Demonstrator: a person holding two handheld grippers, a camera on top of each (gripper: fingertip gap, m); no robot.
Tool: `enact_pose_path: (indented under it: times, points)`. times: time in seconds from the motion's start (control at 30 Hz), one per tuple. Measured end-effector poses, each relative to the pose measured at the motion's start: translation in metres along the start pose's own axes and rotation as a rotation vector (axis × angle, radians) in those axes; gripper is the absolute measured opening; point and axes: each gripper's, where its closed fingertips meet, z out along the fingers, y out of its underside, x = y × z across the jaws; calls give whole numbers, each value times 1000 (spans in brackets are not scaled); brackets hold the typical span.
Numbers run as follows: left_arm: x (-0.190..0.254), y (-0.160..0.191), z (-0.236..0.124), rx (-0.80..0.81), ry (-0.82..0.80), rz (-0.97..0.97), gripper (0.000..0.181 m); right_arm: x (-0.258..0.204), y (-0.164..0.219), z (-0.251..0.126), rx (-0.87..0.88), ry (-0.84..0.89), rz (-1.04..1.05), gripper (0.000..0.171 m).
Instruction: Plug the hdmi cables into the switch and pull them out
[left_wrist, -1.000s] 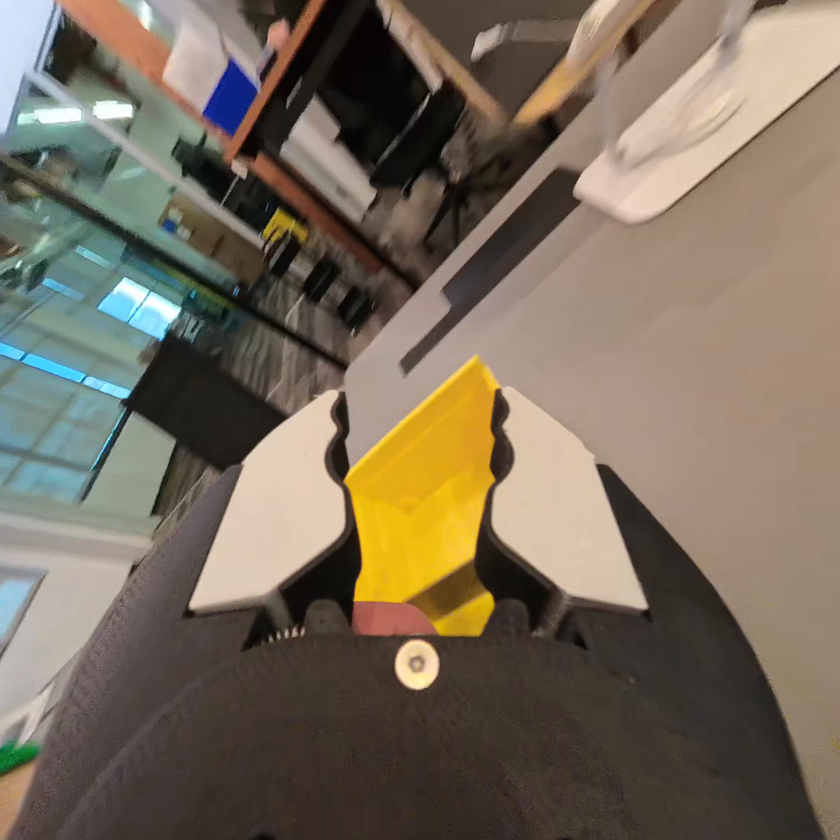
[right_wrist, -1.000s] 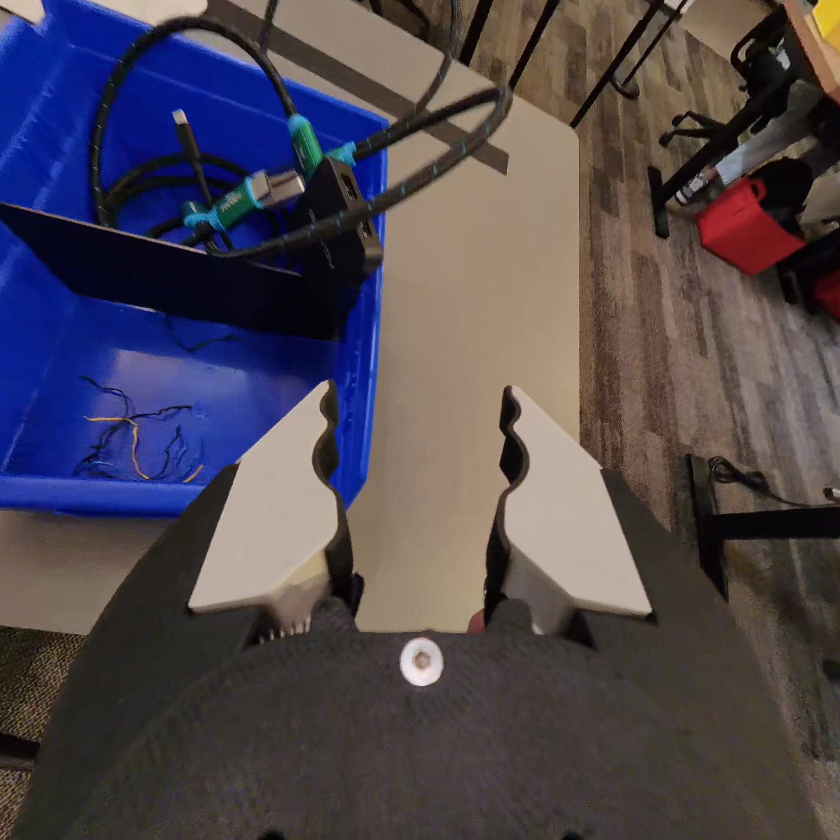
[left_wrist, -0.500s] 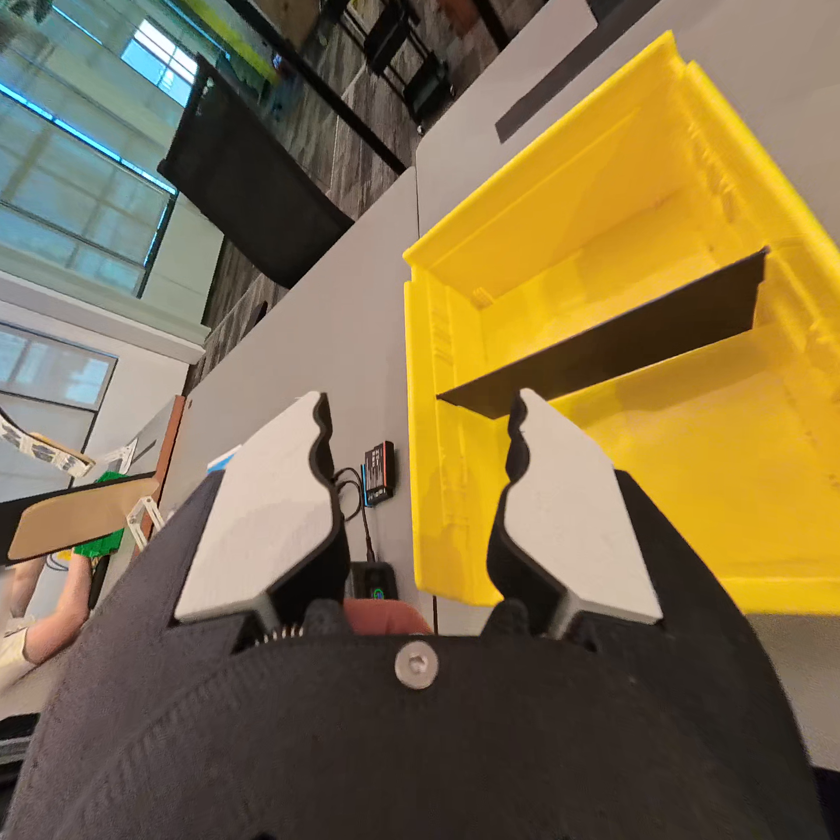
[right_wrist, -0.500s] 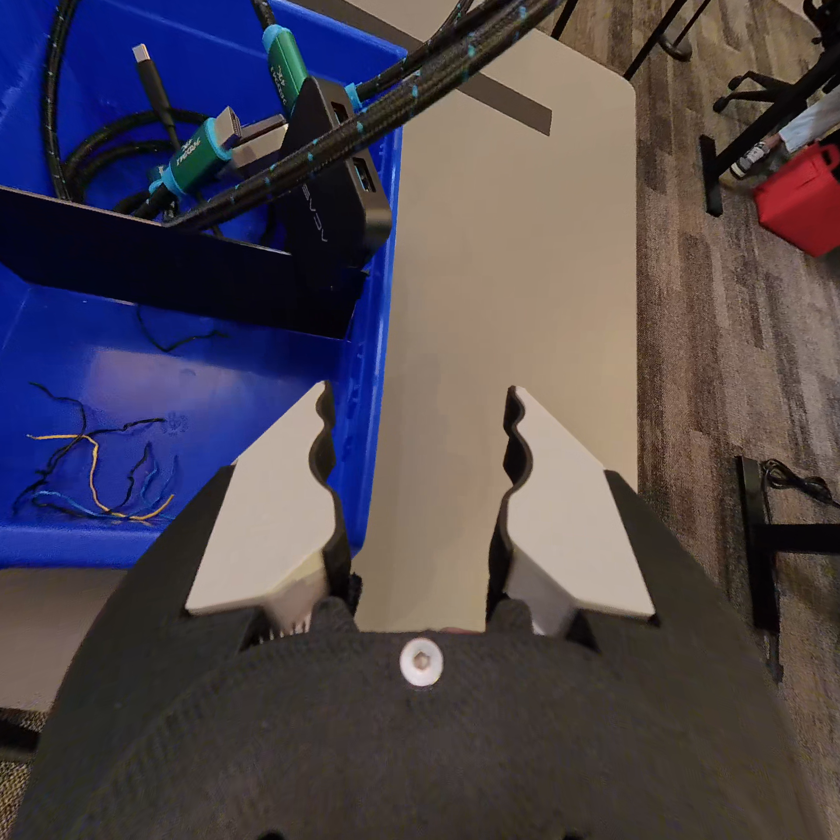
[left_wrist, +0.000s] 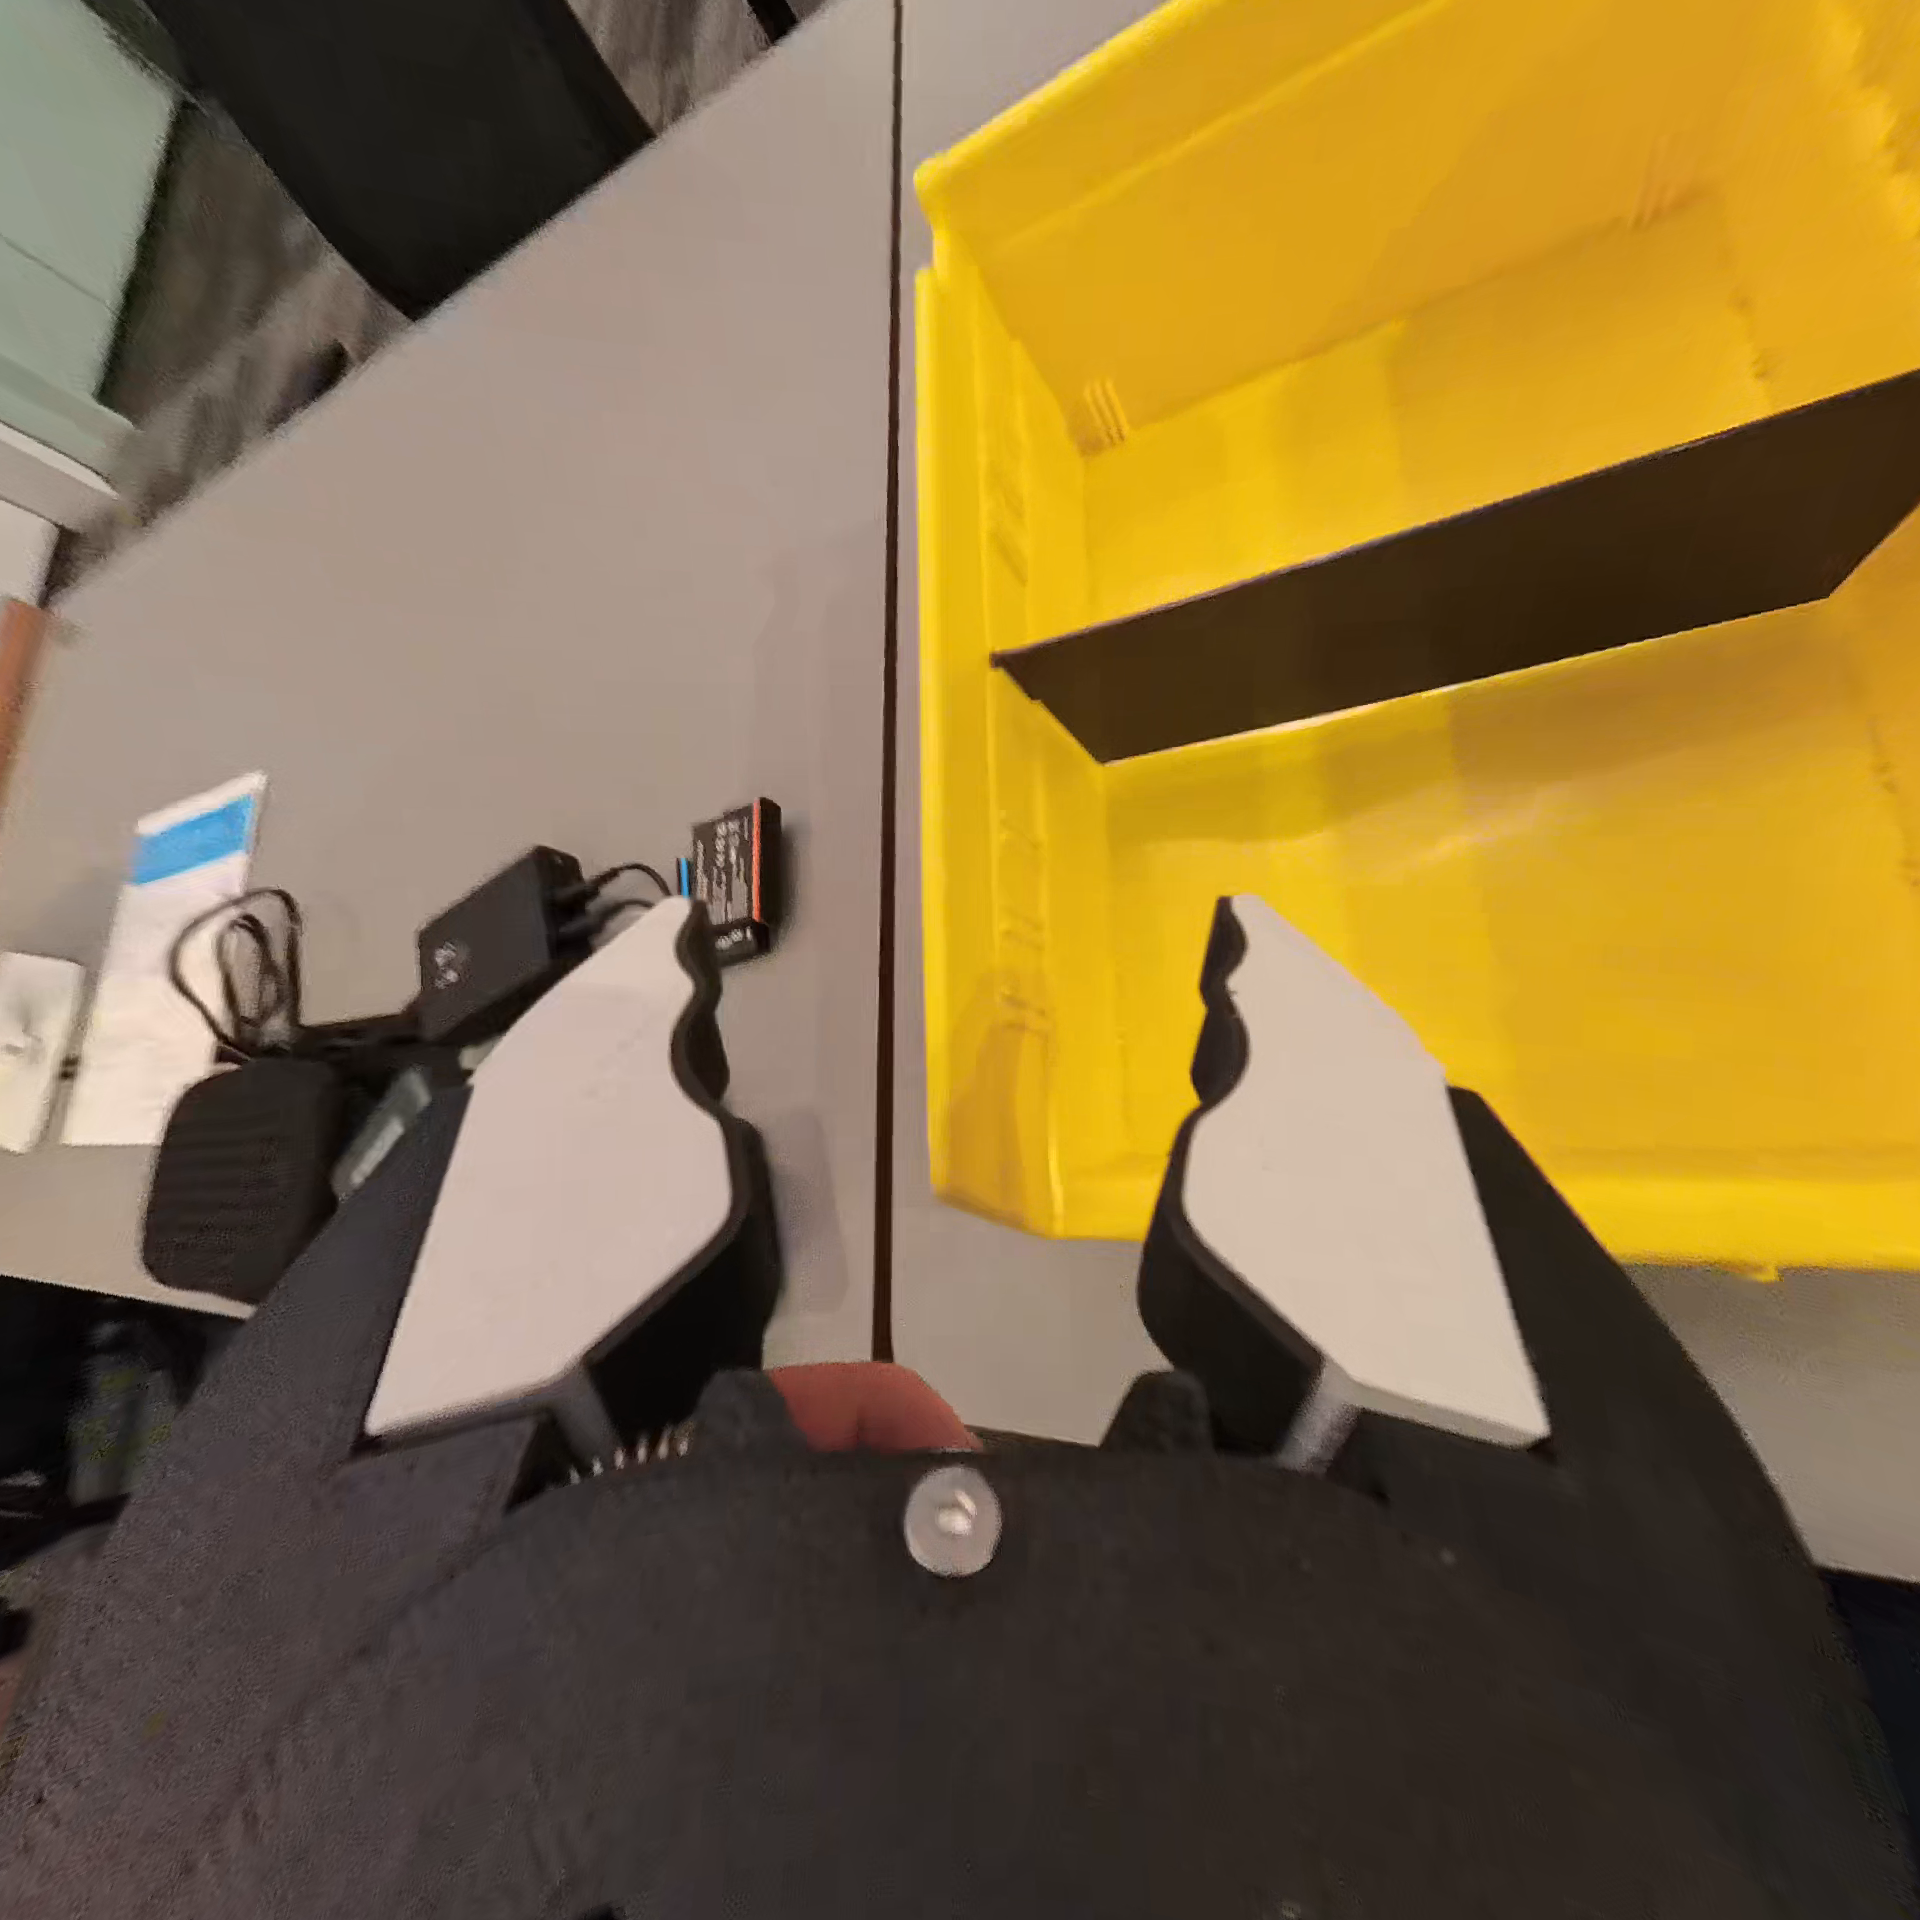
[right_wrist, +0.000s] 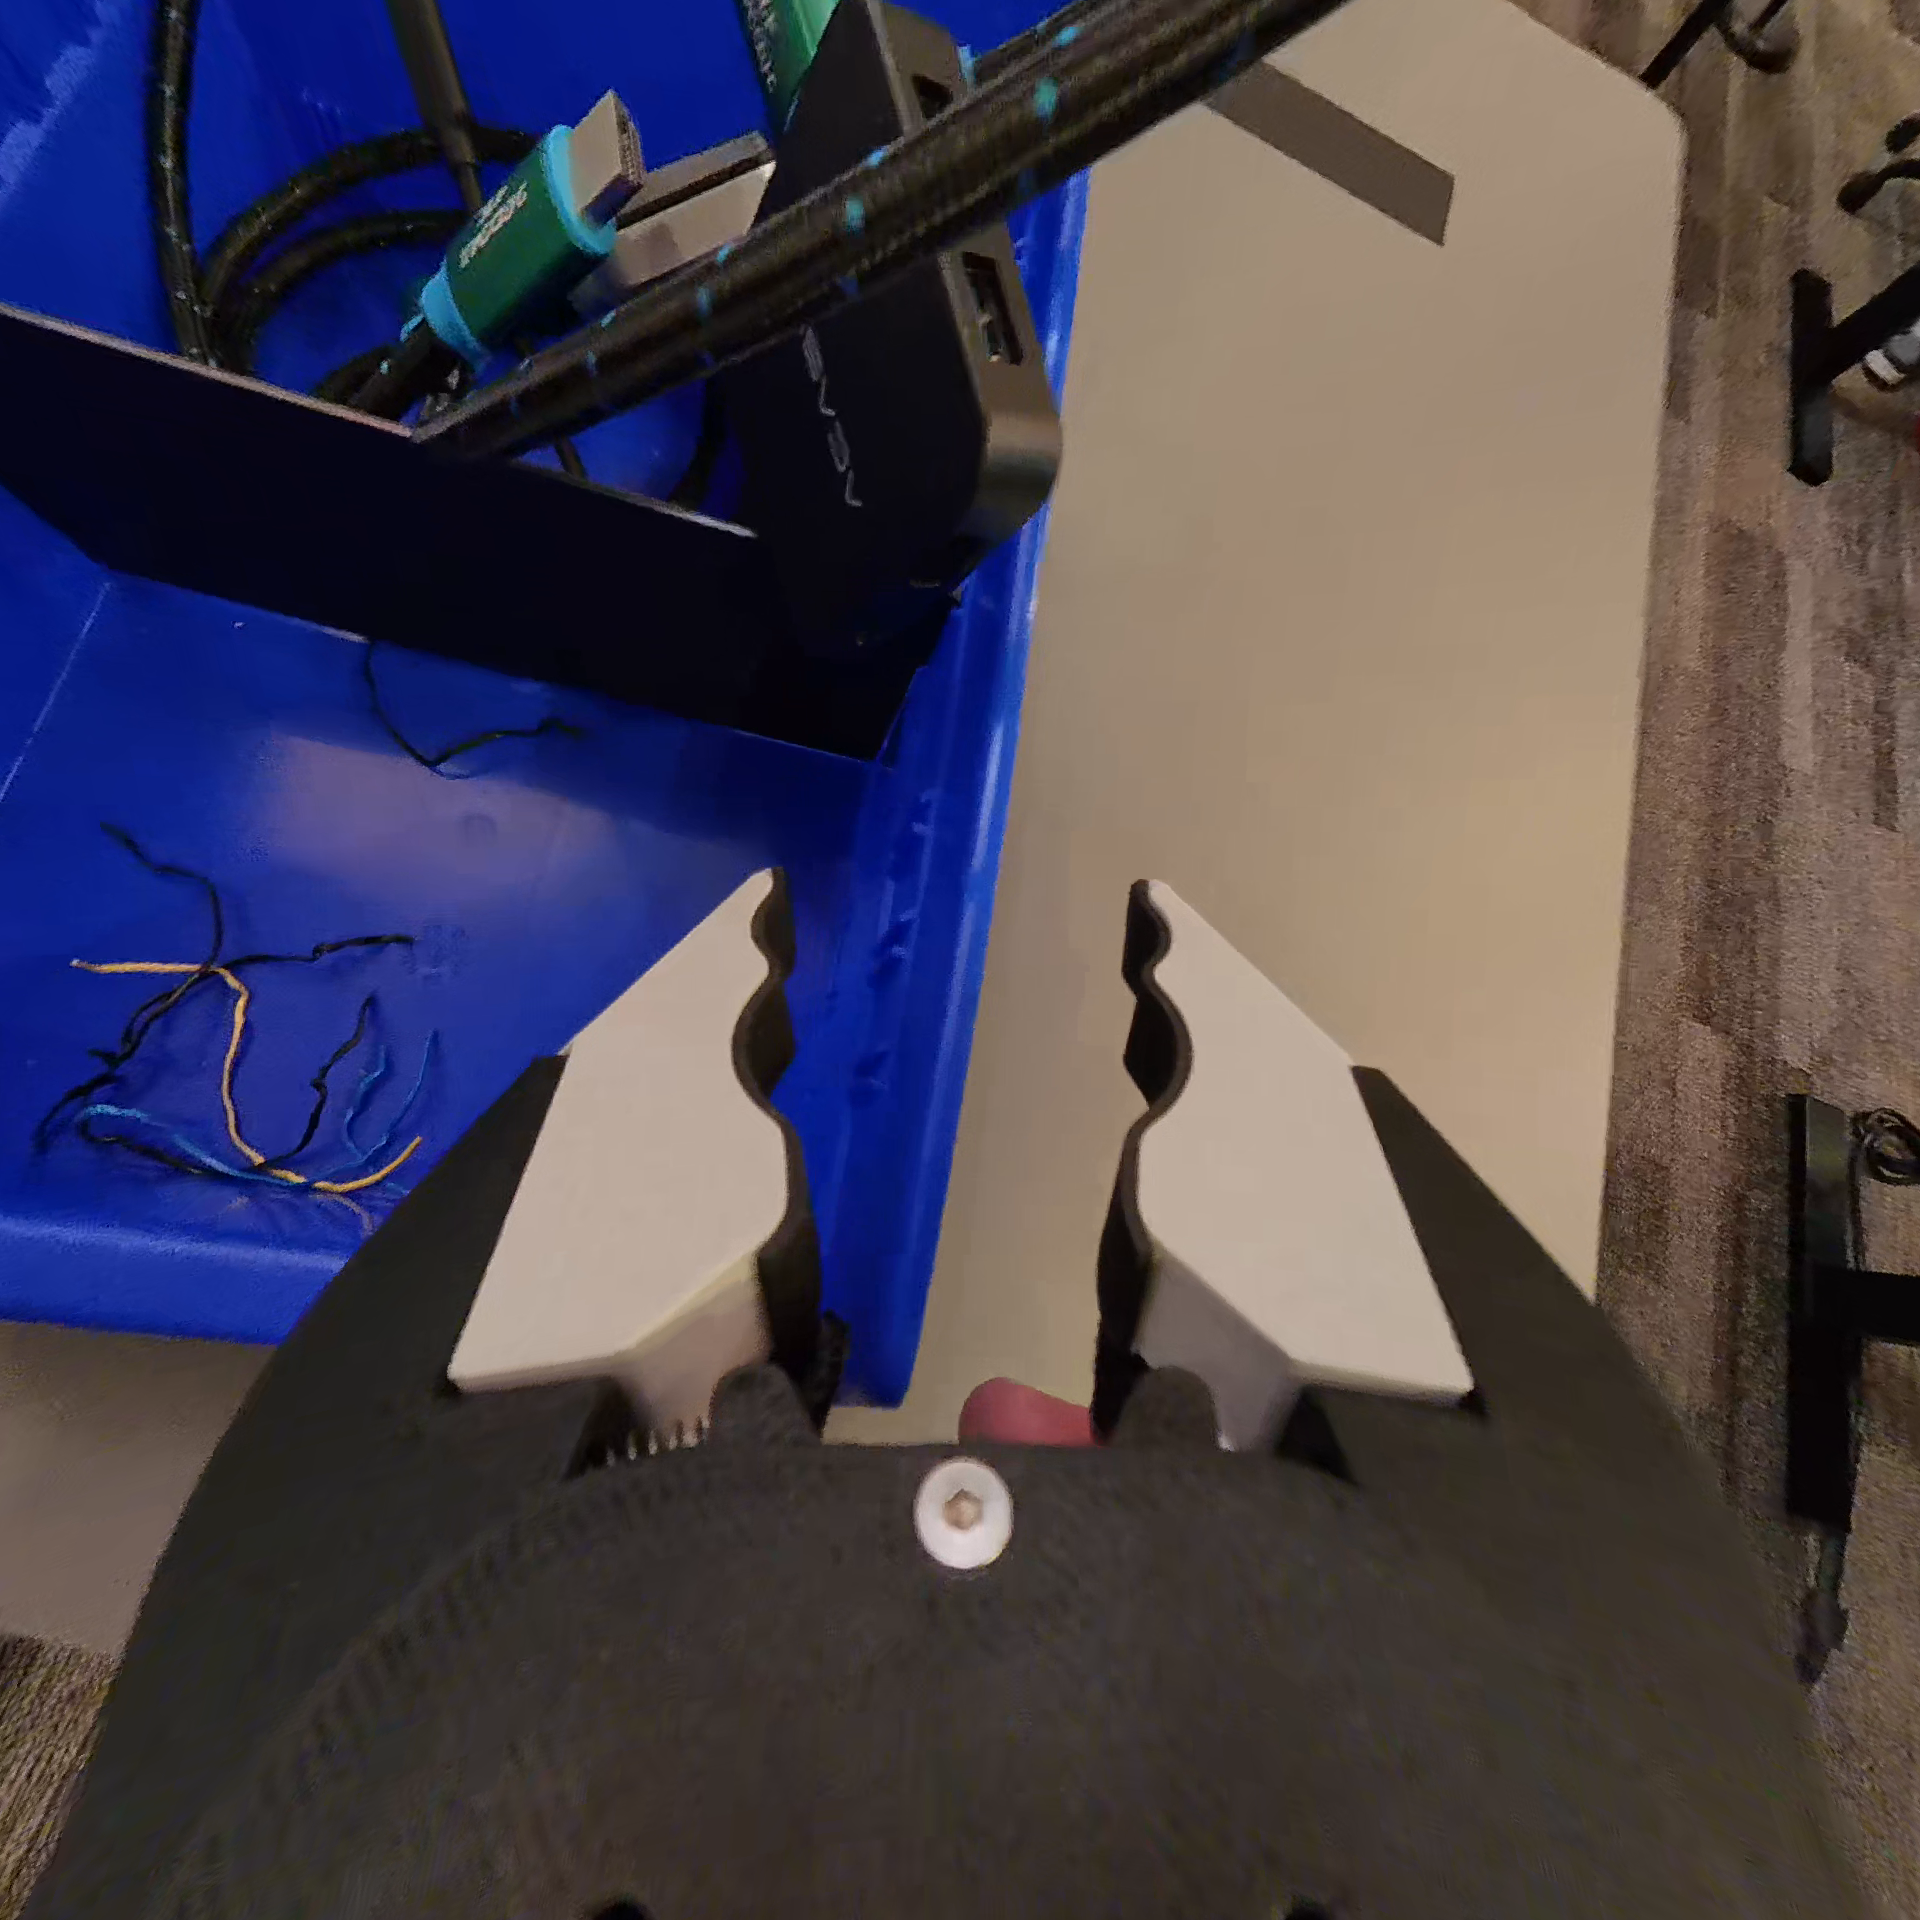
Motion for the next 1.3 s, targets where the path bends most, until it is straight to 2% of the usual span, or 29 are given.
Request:
enact_pose_path:
  times: [0.2, 0.33, 0.43, 0.5, 0.57, 0.6, 0.7, 0.83, 0.97, 1.3]
  points:
    - [-7, 36, 23, -82, 88, -105, 85, -10, 4, 8, -15, -31, -57, 56]
    - [4, 62, 50, -155, 145, -122, 79, -8, 0, 7, 23, -32, -33, 37]
    - [9, 63, 56, -136, 204, -173, 56, -9, 2, 7, 13, -44, -27, 26]
    - [10, 62, 59, -124, 219, -150, 33, -9, 3, 8, 7, -48, -32, 22]
    - [15, 59, 61, -126, 262, -159, 21, -14, 7, 8, -22, -93, -9, 18]
    - [16, 57, 62, -122, 284, -167, 18, -17, 11, 8, -45, -124, -4, 11]
    - [24, 48, 63, -89, 372, -207, 5, -20, 12, 9, -56, -149, 10, 10]
    - [34, 40, 65, -58, 406, -195, 4, -20, 9, 11, -43, -150, 28, 4]
    - [37, 35, 66, -13, 445, -296, 4, -27, 5, 12, -24, -162, 61, 3]
    - [56, 15, 52, 107, 518, -327, 4, -68, -8, 12, 4, -173, 77, 3]
